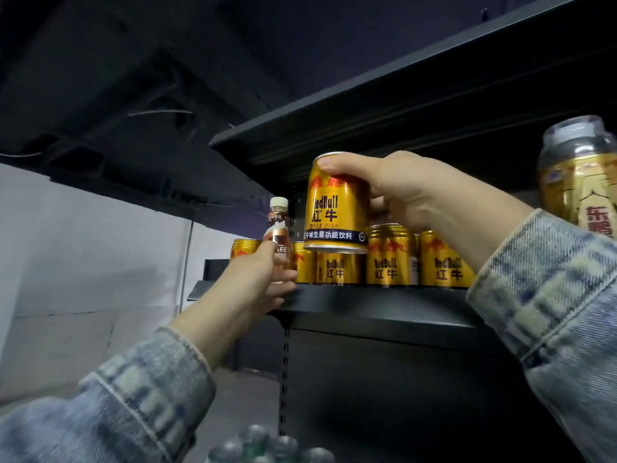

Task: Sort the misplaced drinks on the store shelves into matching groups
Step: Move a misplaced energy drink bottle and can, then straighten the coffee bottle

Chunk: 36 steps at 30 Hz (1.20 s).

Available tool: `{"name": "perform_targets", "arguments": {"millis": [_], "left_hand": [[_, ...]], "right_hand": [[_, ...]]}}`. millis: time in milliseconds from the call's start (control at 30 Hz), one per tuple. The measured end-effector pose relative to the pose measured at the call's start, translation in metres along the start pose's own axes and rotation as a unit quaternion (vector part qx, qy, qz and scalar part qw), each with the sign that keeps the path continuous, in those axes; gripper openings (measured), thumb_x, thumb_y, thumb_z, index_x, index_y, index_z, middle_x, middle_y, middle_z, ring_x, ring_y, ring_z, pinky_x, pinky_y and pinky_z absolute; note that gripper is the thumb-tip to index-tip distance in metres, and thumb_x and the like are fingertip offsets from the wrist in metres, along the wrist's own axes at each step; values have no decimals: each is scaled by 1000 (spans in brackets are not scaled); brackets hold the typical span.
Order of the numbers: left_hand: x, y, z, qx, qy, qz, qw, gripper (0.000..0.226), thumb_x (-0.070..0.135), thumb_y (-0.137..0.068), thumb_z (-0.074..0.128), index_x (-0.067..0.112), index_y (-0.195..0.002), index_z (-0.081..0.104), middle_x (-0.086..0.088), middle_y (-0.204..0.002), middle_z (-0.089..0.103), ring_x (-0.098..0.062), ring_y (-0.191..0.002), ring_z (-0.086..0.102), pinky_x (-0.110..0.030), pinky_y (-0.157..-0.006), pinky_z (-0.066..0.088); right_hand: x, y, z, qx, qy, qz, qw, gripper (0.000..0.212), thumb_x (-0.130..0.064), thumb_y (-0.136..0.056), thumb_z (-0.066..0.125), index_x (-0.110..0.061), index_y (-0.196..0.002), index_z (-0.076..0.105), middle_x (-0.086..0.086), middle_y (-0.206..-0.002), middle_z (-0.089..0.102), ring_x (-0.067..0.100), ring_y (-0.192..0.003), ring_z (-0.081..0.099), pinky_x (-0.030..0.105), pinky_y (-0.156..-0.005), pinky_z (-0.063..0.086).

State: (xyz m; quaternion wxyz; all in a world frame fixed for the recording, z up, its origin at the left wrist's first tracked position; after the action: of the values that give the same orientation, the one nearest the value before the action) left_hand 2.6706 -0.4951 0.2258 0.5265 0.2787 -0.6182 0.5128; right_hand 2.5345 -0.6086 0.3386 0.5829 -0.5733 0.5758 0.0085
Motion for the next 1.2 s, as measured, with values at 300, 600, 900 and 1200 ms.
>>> {"name": "perform_targets", "arguments": {"millis": [300,600,900,1200], "left_hand": [[69,-83,-42,135,-281,357,880,48,54,-86,43,19,-116,54,-3,-114,61,-25,-107,54,-38,-88,44],[78,-131,-16,97,-399,375,831,62,61,-86,35,15,-127,41,-14,-117,61,-35,-111,53,-46,-95,34],[72,-155,-6,52,-335,378,861,54,66,-82,41,20,-106,56,-6,-104,63,-31,-102,56,-46,-91,37],[74,-157,-6,64,-308,400,861,50,61,-84,42,20,-101,64,-3,-96,63,-31,-99,58,-40,-85,39]], "right_hand": [[11,-57,54,79,174,-37,981,57,-57,-69,69,-14,-106,64,4,-103,66,21,-96,61,34,-84,52],[17,-93,59,91,348,19,933,52,-61,-75,62,-16,-102,64,1,-100,65,19,-98,60,34,-87,48],[37,-101,74,-12,421,106,901,57,-56,-75,65,-14,-113,64,2,-109,66,19,-105,60,46,-96,48],[58,-101,80,-85,432,133,888,44,-40,-76,71,-10,-107,69,7,-99,73,25,-92,71,38,-81,58]]}}
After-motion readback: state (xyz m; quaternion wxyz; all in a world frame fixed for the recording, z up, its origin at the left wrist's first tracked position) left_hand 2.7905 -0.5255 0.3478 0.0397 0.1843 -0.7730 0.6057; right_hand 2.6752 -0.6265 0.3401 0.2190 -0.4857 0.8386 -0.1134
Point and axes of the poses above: each hand's wrist, its own y-axis away from the middle knuckle, its own z-axis out of the palm, x = y × z, the point moved 9 cm from there along -y, towards the middle knuckle
